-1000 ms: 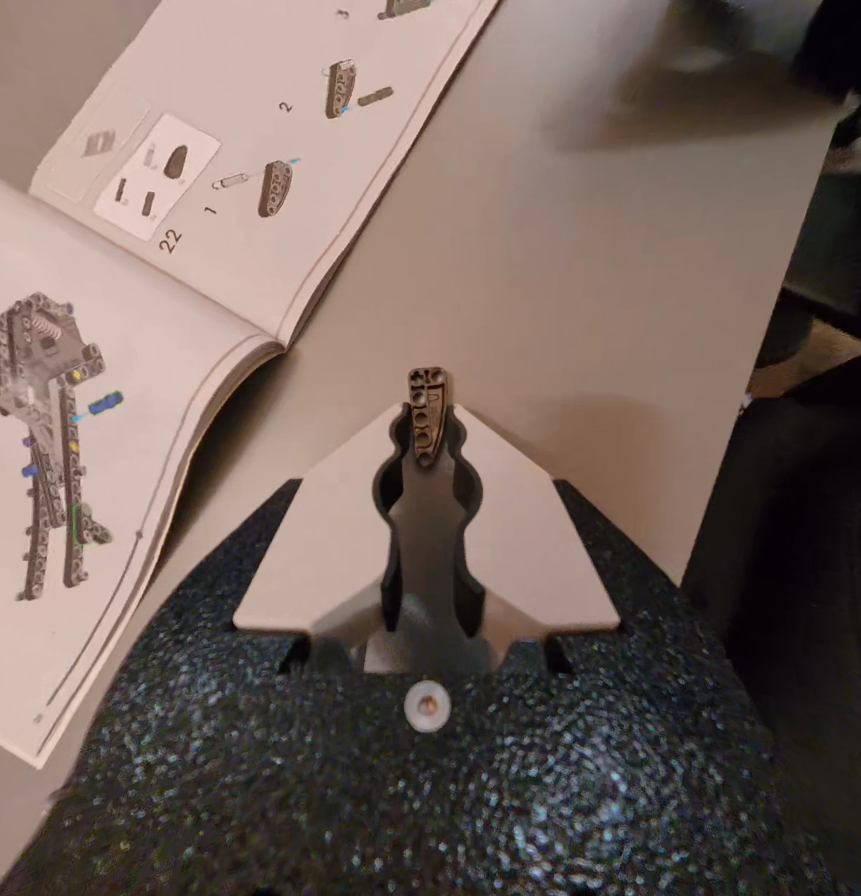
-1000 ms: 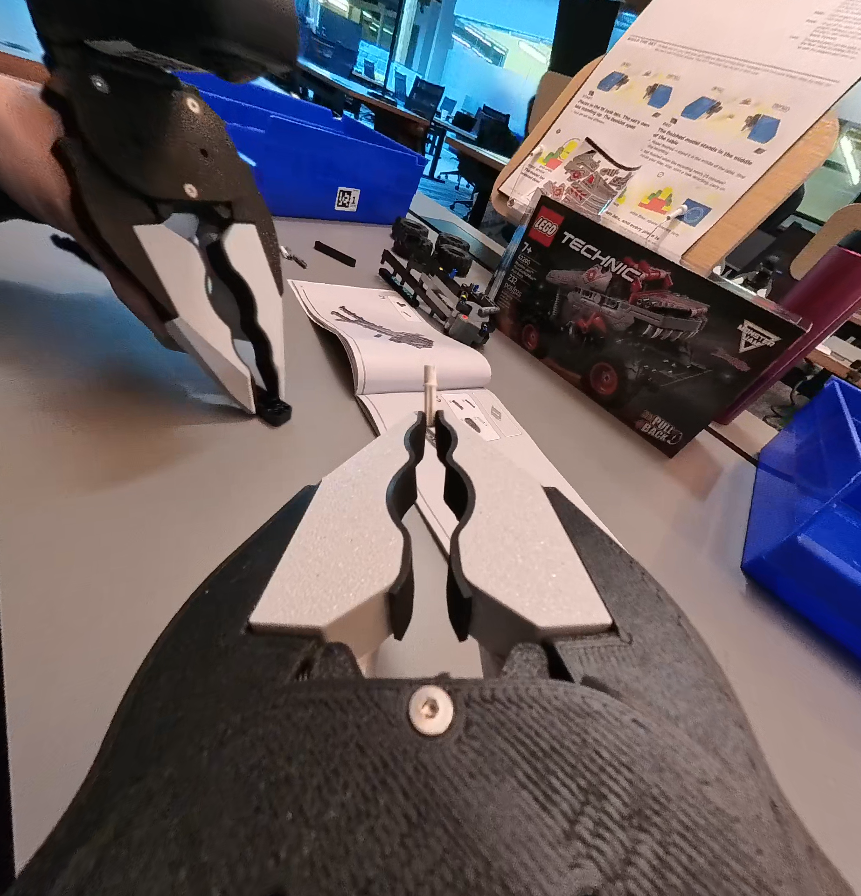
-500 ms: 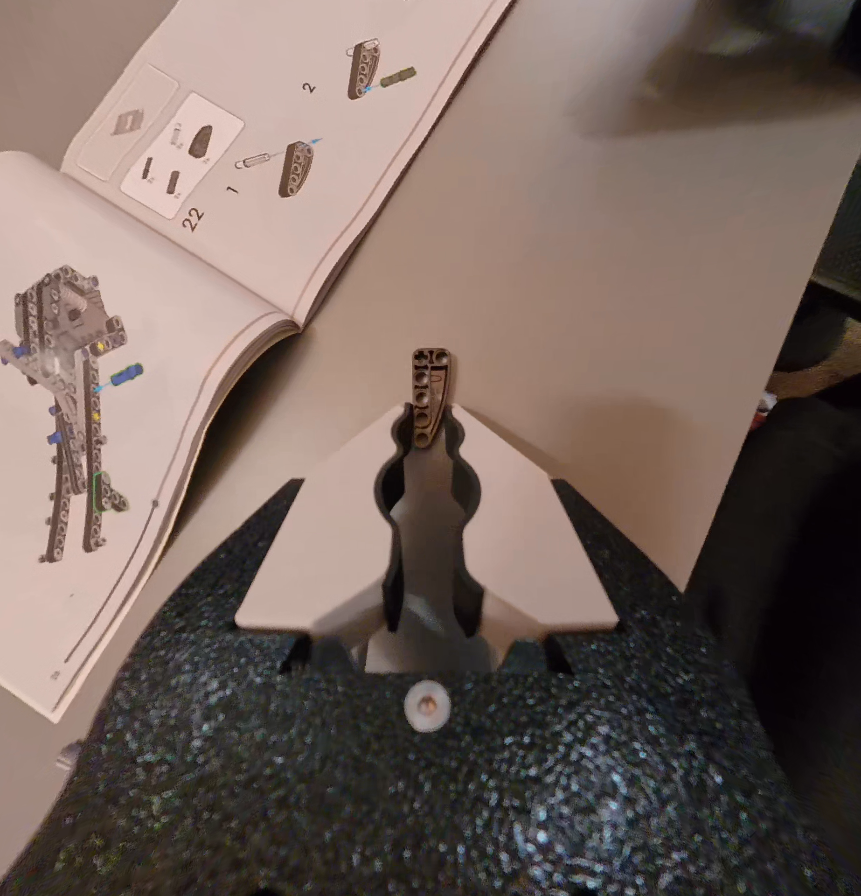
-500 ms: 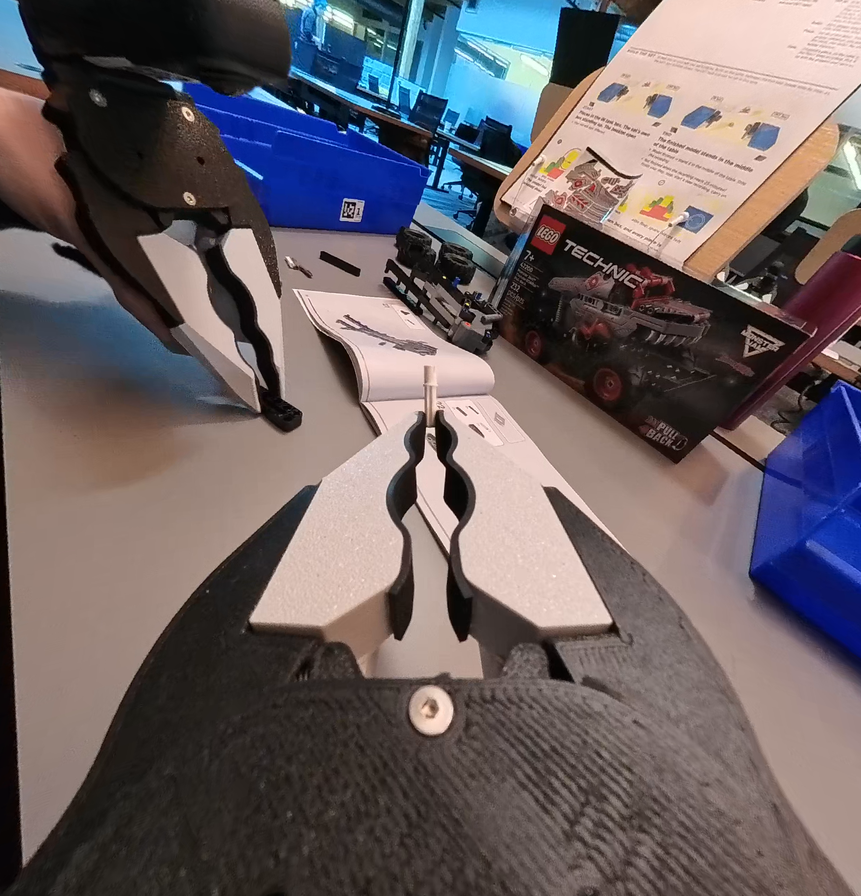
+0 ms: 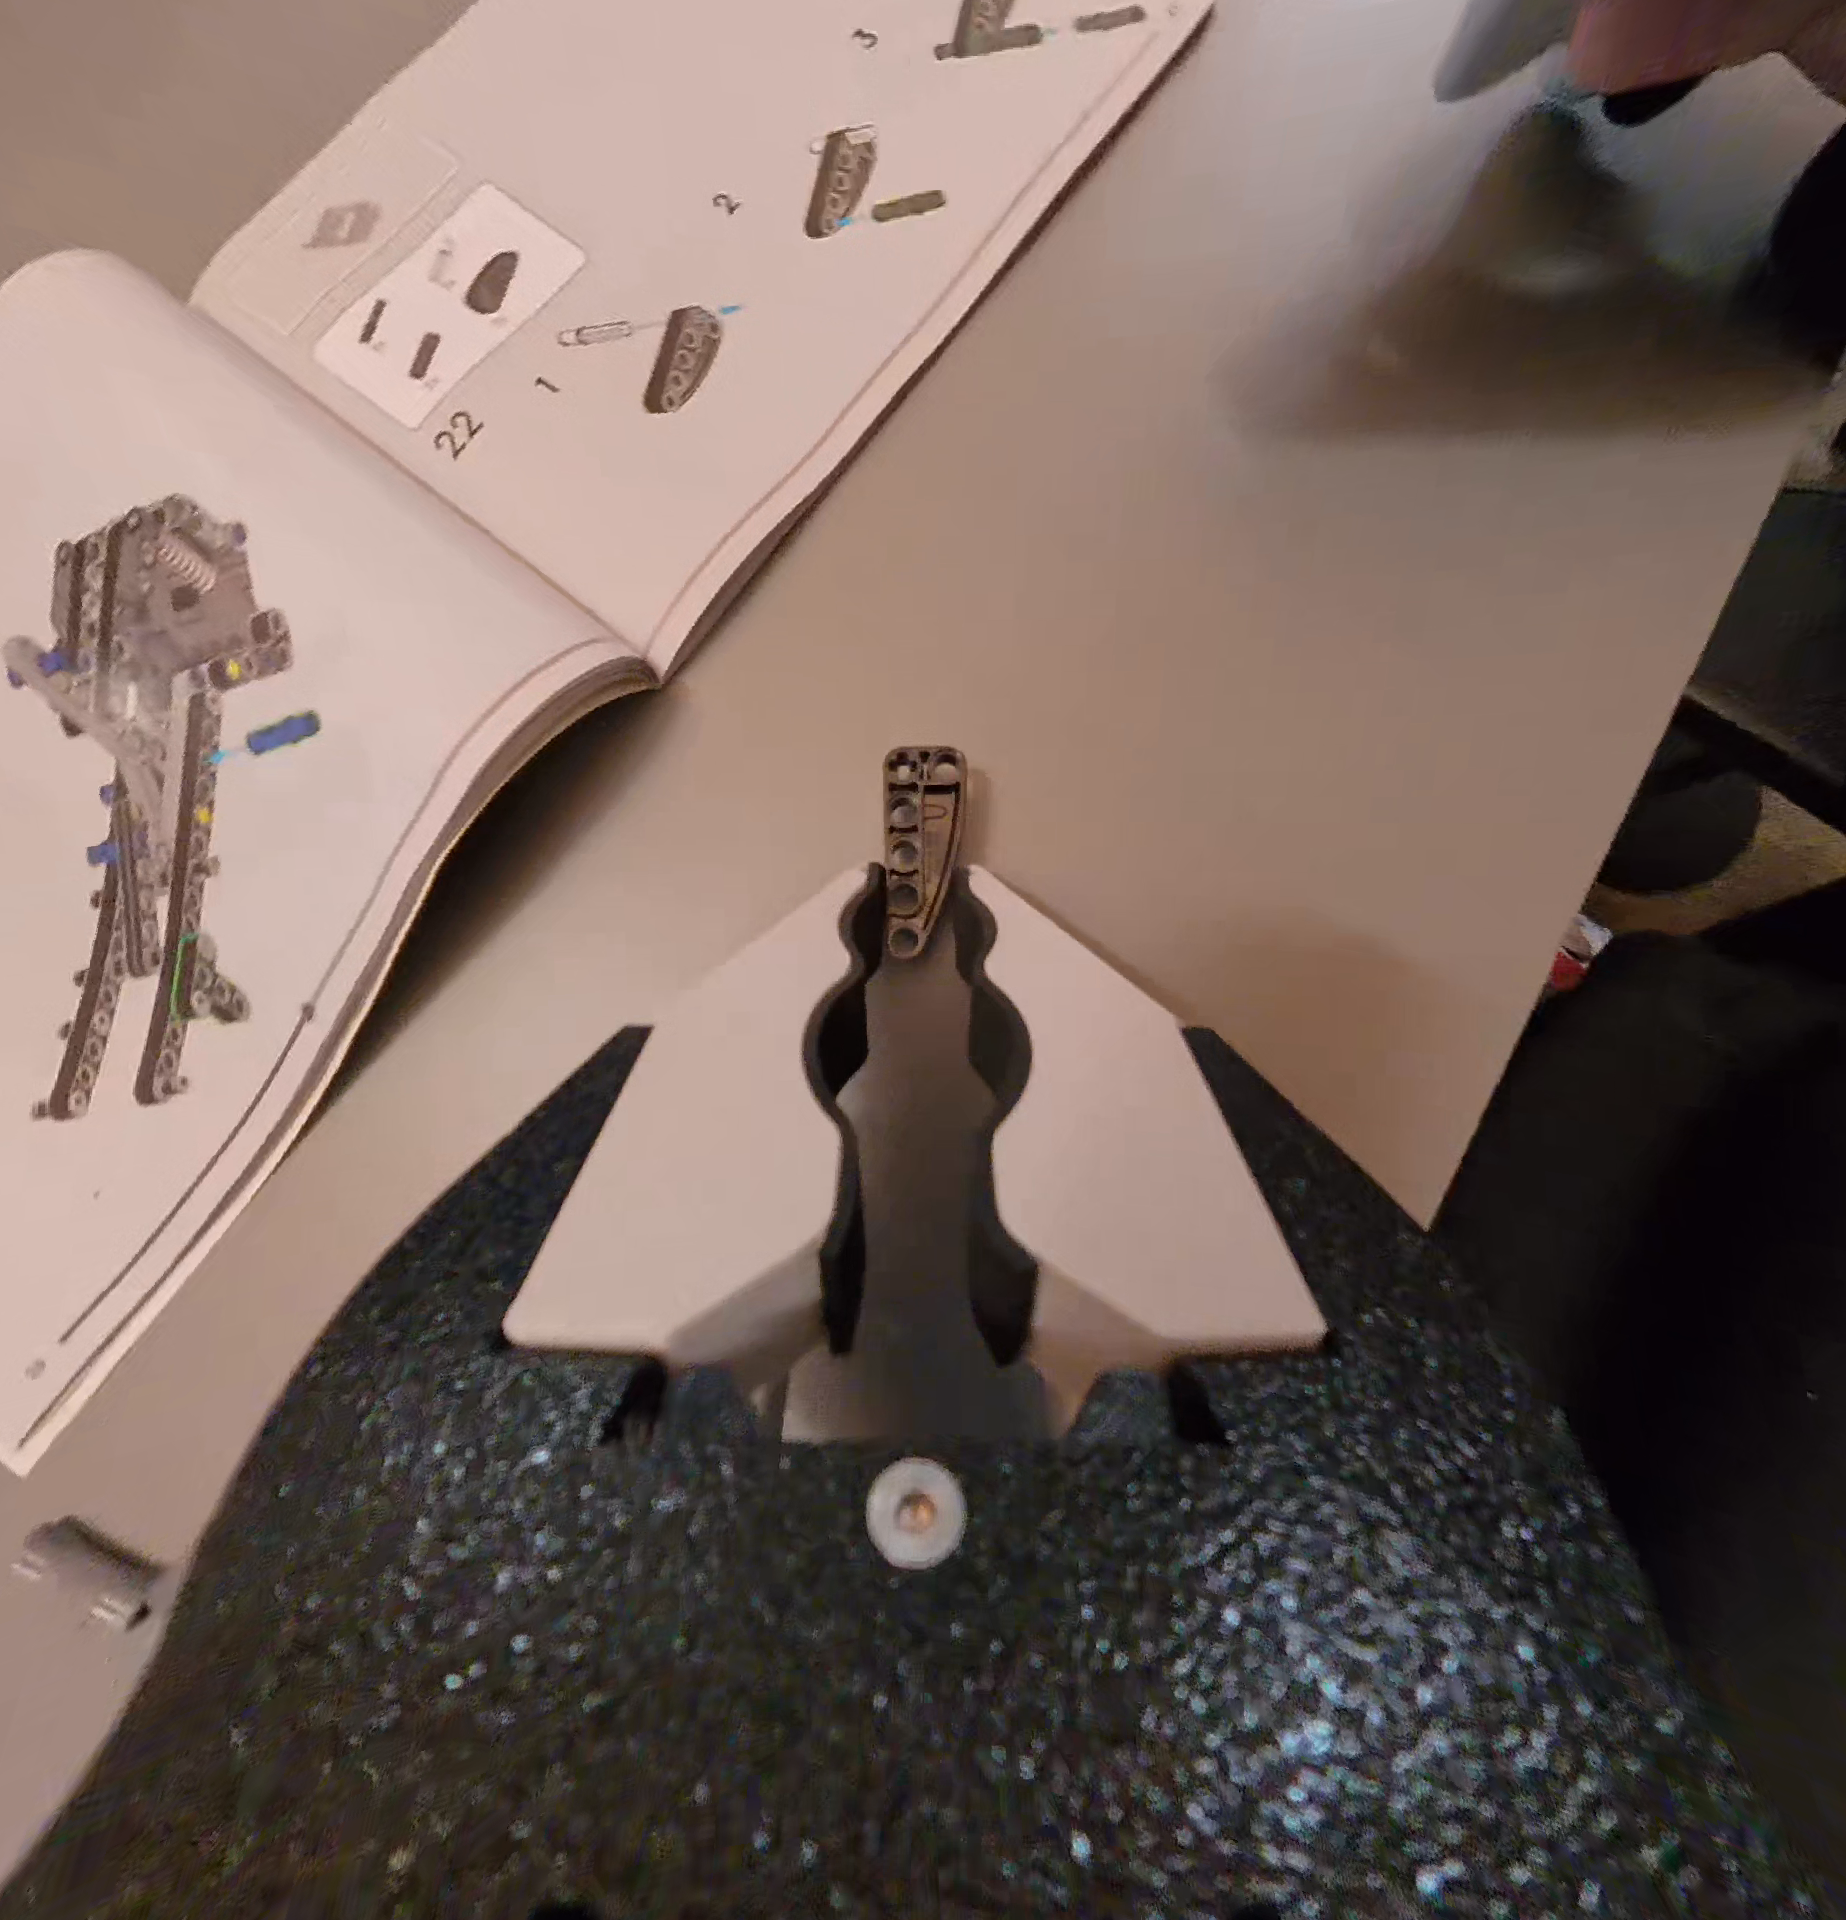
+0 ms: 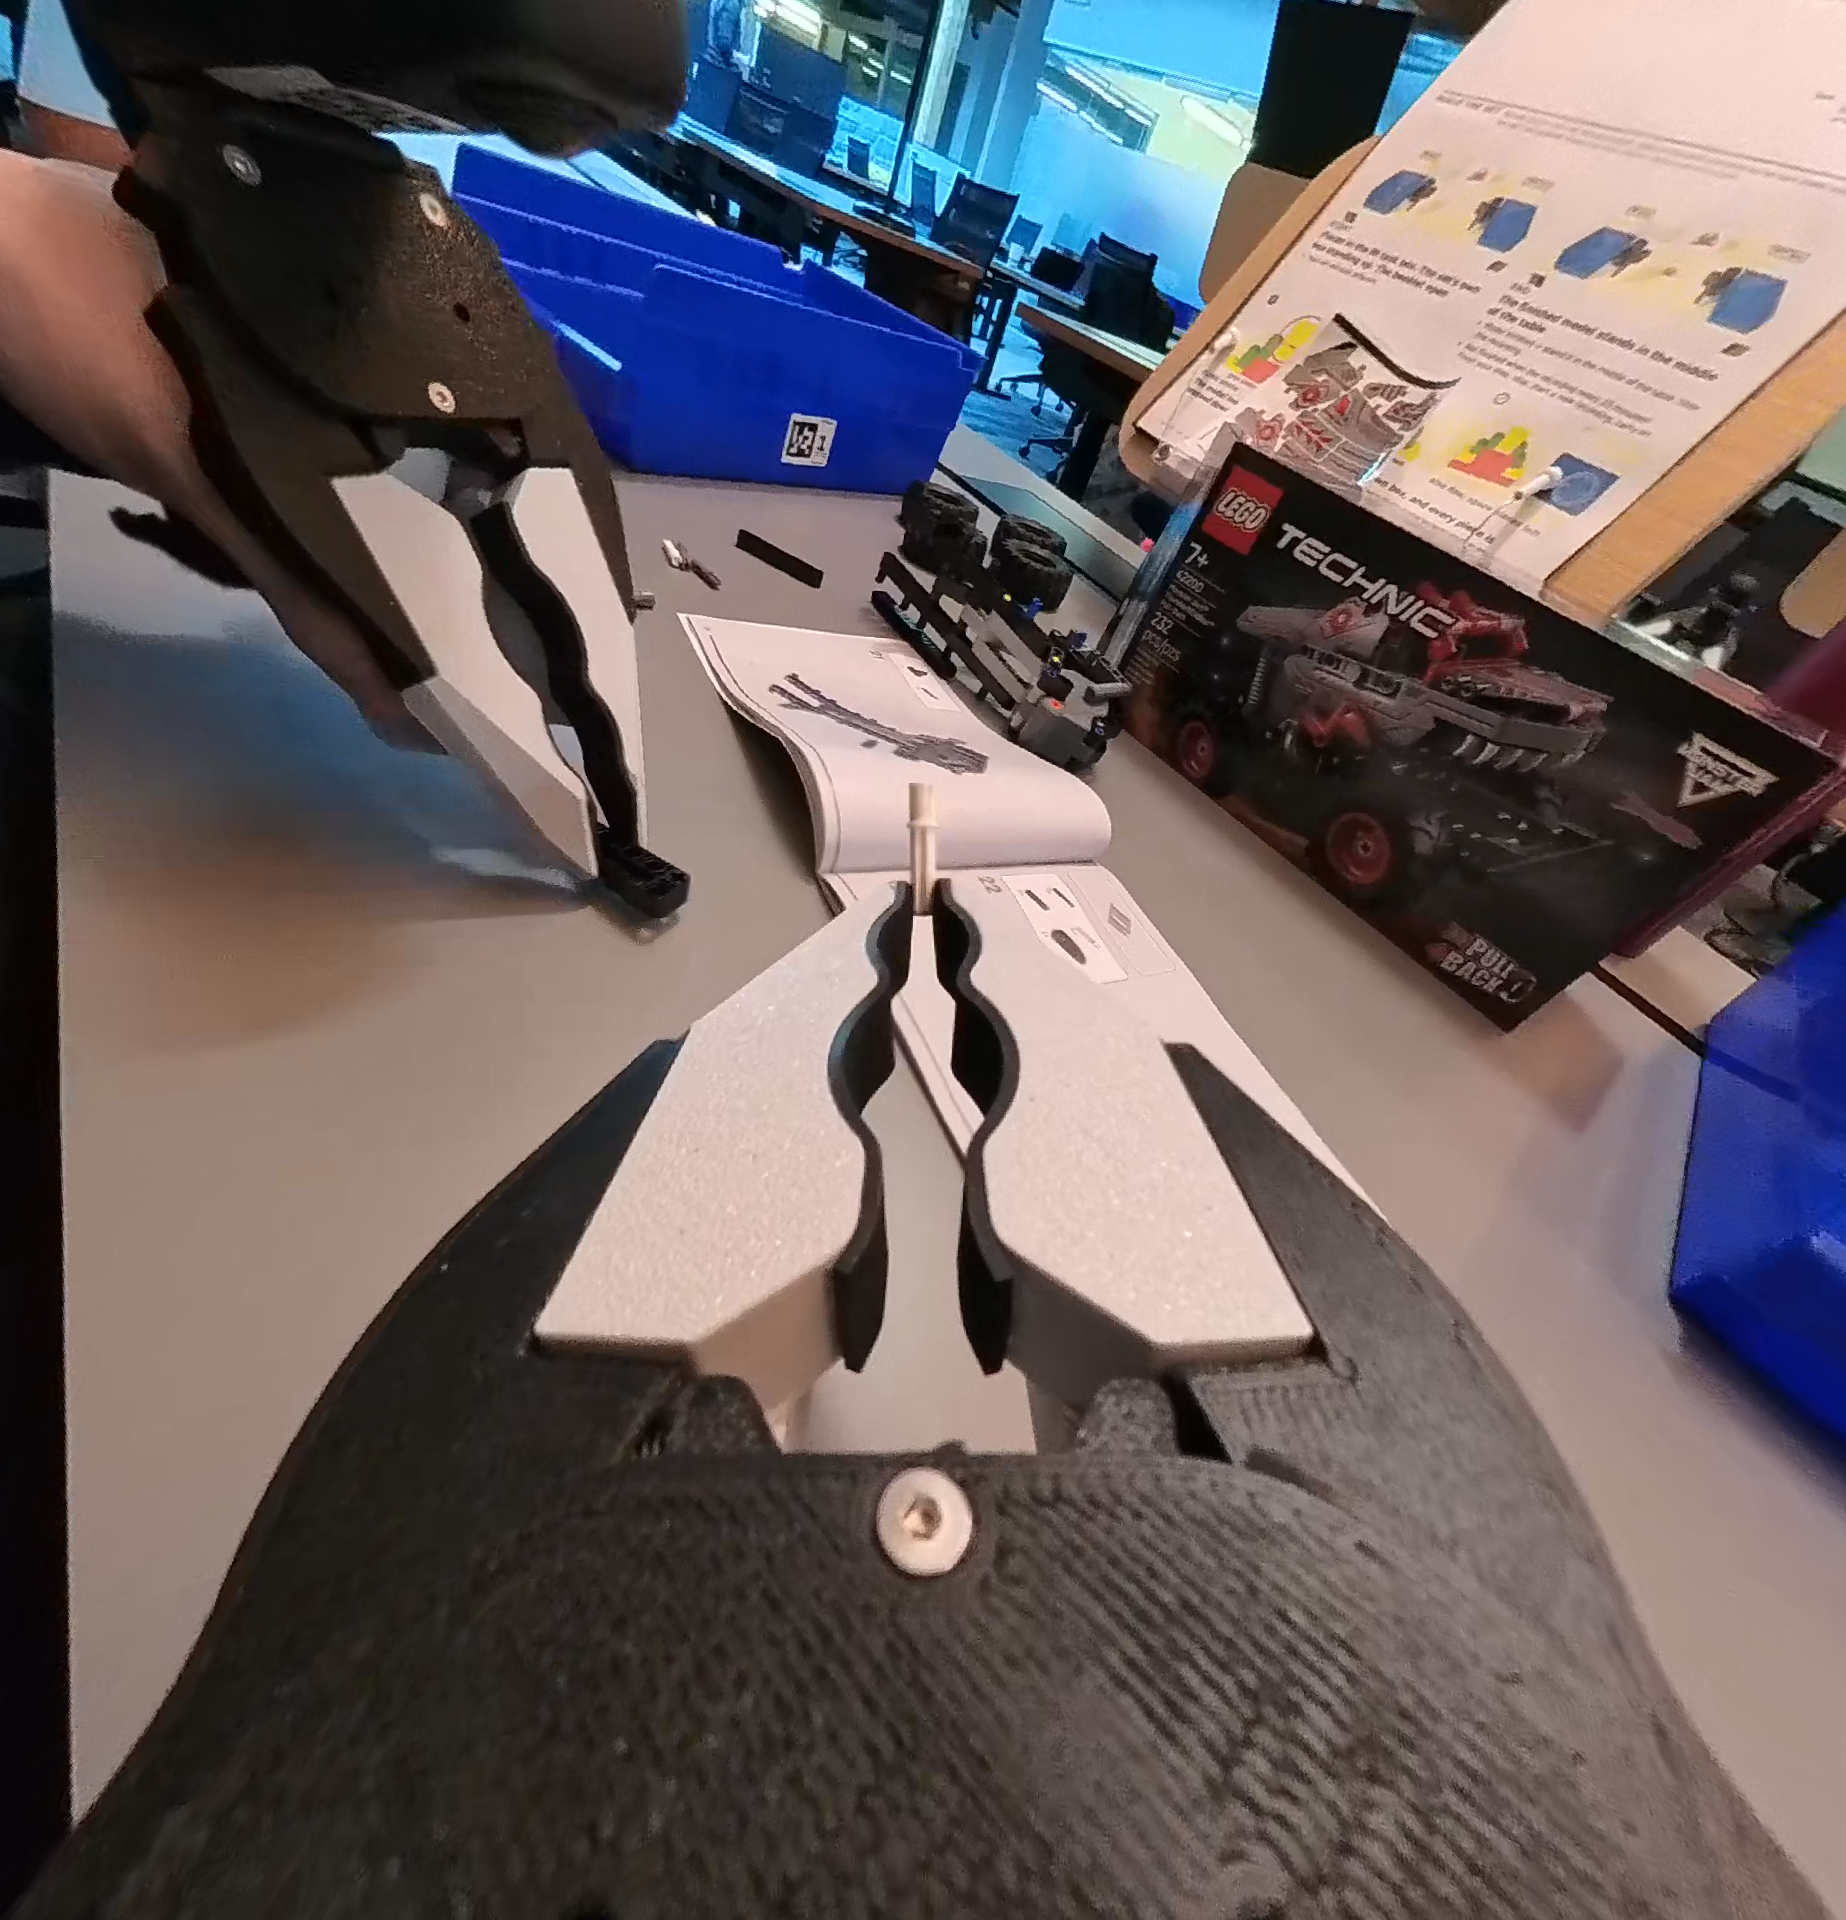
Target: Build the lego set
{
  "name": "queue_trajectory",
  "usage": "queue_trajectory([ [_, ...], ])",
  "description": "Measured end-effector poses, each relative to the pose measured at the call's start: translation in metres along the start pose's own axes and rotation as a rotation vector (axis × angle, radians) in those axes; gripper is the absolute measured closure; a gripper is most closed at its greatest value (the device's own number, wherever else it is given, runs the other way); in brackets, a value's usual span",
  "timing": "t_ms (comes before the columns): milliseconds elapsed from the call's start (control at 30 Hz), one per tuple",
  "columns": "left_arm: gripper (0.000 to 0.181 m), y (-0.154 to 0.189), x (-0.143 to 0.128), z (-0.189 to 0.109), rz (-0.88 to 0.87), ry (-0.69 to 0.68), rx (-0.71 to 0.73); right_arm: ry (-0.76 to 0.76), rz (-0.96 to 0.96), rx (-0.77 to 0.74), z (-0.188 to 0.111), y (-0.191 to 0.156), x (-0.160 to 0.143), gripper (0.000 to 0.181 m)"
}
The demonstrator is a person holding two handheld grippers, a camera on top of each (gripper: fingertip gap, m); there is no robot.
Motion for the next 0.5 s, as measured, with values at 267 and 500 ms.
queue_trajectory([
  [267, 0.171, 0.008, -0.004, 0.003, -0.024, 0.023, -0.002, -0.013, -0.019, 0.032, 0.012, -0.009, -0.001, 0.180],
  [500, 0.148, 0.004, -0.001, -0.002, 0.015, 0.008, 0.039, -0.038, -0.066, -0.001, 0.016, -0.009, -0.003, 0.180],
])
Point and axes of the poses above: each gripper's, where its closed fingertips meet, z out along the fingers, x out of its top, y = z × x across the jaws, the point moved 4 cm from there along -z, back along the fingers, and after that the axes turned 11 degrees about z, right-handed, at the moved point
